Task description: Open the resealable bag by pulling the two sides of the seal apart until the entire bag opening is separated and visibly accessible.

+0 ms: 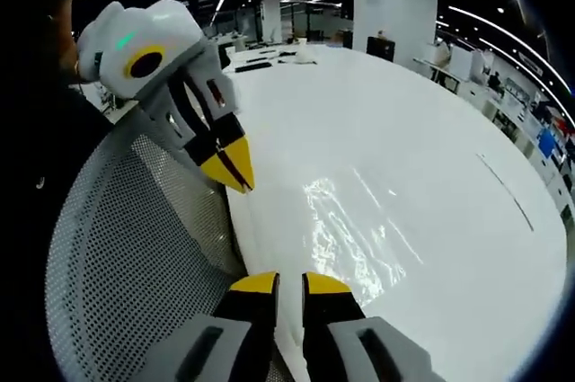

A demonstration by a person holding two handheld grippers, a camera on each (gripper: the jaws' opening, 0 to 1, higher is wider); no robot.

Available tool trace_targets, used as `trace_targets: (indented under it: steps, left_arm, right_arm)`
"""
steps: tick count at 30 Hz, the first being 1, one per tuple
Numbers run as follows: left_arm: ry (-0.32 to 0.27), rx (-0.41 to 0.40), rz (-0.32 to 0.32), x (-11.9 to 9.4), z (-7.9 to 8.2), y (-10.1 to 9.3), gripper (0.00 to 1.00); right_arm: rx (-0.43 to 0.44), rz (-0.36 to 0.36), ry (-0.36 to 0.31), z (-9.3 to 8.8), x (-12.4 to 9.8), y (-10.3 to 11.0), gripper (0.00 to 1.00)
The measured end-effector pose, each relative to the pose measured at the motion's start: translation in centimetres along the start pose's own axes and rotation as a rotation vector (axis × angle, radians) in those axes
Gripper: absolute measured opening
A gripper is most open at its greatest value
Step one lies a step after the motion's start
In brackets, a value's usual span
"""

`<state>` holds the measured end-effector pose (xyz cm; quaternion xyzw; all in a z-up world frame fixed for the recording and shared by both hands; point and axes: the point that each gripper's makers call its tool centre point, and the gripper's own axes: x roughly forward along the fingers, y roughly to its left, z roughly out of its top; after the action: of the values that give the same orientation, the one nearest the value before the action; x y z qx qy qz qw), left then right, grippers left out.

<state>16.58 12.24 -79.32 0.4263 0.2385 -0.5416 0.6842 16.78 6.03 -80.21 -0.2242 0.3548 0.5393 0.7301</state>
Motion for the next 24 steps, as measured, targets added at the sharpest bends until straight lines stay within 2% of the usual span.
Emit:
trace_targets:
  steps: [9,14,17,20,24]
  left_arm:
    - [-0.015,0.001,0.016,-0.1,0.7,0.5,0.0]
    - [-0.053,-0.064,0.028,-0.4,1.4,0.9,0.0]
    - [-0.054,-0.057,0.043,-0.4,1.3,1.2,0.0]
    - [-0.053,-0.083,0.062,-0.5,1.2,1.5,0.0]
    - [-0.047,-0.092,0.086,-0.5,0.9,1.8,0.0]
  right_arm:
    - [0.008,-0.018,0.001,0.3,1.0,-0.4,0.05]
    - [0.021,-0.021,0.001,0.4,1.5,-0.5,0.03]
    - [0.041,-0.016,0.001,0.5,1.7,-0.5,0.0]
    - [0.052,-0.016,-0.007,0.7,1.8,-0.5,0.0]
    - [0.041,-0.021,-0.008,1.1,1.8,-0.5,0.0]
